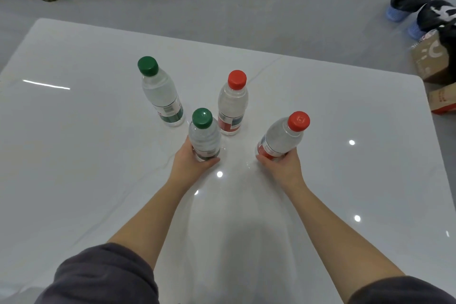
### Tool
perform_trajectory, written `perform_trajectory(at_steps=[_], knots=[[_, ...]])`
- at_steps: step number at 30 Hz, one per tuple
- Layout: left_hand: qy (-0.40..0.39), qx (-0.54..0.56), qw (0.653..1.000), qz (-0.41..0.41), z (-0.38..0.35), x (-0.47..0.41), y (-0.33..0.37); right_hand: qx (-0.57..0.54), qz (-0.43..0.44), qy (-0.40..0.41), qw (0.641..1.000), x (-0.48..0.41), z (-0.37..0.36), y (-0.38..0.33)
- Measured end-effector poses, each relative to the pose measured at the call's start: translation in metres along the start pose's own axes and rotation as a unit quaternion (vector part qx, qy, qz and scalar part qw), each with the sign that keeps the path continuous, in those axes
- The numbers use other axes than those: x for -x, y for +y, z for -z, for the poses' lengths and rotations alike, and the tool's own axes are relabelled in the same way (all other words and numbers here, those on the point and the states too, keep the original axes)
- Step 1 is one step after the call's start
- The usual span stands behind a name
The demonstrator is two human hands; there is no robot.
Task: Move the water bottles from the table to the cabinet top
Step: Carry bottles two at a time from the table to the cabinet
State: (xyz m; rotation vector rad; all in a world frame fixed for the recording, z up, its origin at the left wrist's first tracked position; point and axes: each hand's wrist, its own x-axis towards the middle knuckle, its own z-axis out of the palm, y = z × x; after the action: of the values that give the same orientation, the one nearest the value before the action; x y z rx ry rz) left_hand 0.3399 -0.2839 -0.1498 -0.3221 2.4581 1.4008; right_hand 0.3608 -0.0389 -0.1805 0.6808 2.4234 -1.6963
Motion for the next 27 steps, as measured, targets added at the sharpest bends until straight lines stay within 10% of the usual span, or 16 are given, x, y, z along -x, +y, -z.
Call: perform_trajectory(at_steps=[27], knots=[[-0.151,-0.005,0.978,-0.142,-0.022,0.128,0.016,-0.083,-0.033,0.151,0.985,0.185,0.020,0.014]])
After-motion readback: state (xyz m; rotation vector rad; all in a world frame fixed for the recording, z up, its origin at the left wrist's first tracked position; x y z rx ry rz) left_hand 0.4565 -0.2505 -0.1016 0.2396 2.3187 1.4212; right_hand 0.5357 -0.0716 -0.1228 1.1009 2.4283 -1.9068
